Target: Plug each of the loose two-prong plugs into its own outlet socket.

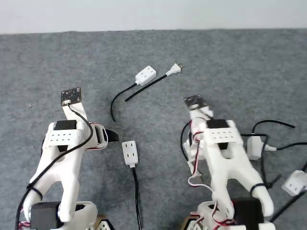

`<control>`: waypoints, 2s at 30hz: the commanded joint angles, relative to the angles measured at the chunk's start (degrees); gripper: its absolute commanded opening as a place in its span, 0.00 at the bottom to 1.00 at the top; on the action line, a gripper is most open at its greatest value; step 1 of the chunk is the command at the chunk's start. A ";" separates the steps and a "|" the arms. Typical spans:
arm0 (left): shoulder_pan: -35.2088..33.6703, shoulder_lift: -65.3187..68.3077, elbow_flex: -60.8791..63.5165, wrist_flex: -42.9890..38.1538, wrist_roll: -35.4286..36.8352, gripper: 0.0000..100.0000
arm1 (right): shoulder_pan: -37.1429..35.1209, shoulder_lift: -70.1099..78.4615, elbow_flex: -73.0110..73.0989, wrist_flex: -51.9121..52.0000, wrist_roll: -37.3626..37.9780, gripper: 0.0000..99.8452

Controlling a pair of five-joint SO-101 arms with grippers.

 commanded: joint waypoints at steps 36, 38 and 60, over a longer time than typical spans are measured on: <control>0.00 -1.23 -0.57 -0.88 -0.62 0.36 | -6.37 -2.15 6.07 -2.15 -1.05 0.11; 0.00 -1.23 -0.57 -0.88 -0.62 0.36 | -6.37 -2.15 6.07 -2.24 -1.05 0.11; 0.00 -1.23 -0.57 -0.88 -0.62 0.36 | -6.20 -2.24 5.80 -1.80 -0.97 0.09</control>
